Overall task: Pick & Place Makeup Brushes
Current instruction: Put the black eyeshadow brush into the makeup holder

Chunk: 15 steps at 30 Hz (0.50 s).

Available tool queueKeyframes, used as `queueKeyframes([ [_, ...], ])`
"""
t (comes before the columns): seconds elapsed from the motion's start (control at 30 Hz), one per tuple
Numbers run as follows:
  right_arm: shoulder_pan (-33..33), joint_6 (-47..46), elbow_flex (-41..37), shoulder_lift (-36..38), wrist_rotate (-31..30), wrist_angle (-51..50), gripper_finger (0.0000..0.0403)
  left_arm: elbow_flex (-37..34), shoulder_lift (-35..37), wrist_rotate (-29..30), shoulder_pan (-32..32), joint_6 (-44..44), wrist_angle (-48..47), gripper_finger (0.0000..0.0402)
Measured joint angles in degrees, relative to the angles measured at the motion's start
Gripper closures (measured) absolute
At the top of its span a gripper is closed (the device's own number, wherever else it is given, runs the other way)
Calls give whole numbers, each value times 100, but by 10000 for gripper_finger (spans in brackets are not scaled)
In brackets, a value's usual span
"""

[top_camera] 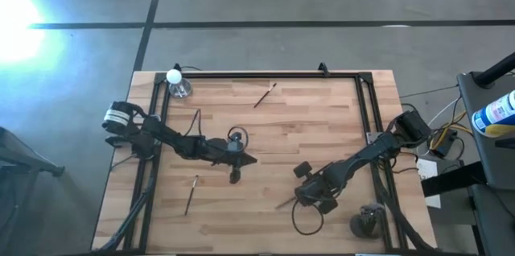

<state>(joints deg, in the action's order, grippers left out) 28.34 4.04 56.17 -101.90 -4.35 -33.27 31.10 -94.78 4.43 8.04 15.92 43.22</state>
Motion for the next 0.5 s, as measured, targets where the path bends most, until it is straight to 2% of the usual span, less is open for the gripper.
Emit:
queueKeyframes([
  [0.1,2,-38,82,34,-117,-93,394,222,4,-28,21,478,-892,401],
  [0.2,-7,-37,234,122,-623,-216,394,497,-18,-31,116,873,-1713,388],
  [0.5,-4,614,975,182,-1758,-547,395,1147,-361,-49,581,1478,-1983,281],
])
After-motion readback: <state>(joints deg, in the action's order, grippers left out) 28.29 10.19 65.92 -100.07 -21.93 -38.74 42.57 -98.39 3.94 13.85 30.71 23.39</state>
